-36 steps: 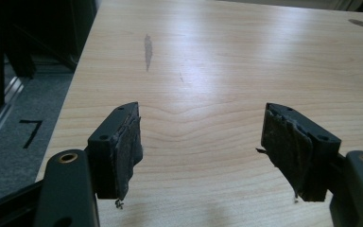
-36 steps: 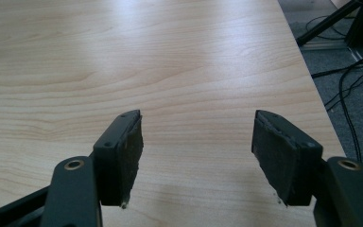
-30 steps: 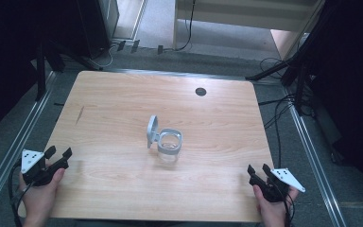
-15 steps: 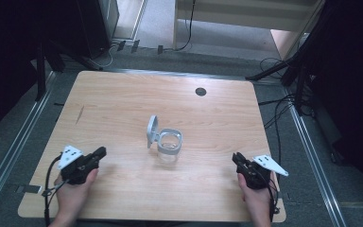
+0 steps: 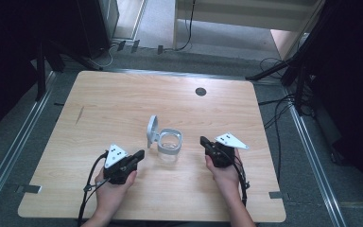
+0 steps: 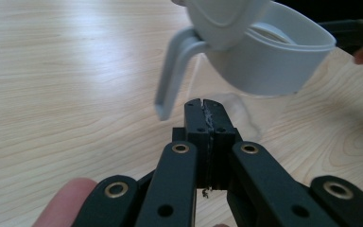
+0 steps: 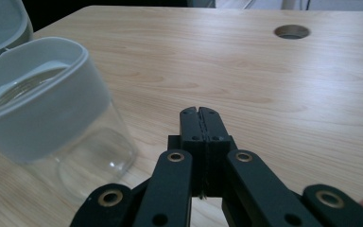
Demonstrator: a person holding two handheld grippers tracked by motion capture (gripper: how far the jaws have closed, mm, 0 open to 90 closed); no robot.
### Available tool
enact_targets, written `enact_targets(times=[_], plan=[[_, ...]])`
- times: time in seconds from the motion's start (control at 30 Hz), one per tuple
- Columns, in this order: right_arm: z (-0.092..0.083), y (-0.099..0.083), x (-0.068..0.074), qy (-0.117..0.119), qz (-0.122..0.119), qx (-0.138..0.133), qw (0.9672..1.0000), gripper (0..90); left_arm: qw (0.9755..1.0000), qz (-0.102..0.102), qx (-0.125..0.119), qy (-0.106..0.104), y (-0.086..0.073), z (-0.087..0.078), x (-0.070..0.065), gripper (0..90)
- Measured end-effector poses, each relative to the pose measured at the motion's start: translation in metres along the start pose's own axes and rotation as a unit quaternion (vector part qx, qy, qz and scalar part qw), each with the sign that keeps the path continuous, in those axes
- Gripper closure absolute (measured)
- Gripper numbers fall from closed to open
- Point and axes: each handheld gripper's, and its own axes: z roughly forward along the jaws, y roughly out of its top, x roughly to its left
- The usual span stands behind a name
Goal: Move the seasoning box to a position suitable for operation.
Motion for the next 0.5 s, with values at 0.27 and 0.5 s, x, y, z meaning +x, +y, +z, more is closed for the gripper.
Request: enact_targets(times=[0.27, 0.5], plan=[[0.028, 0.014, 0.018, 0.030, -0.011, 0.009, 0.9995, 90.0, 0.9999, 0.000, -0.001, -0.013, 0.004, 0.011, -0.018, 90.0], [0.040, 0.026, 0.030, 0.046, -0.033, 0.012, 0.9983, 90.0, 0.9999, -0.003, 0.004, -0.012, 0.004, 0.017, -0.022, 90.0]])
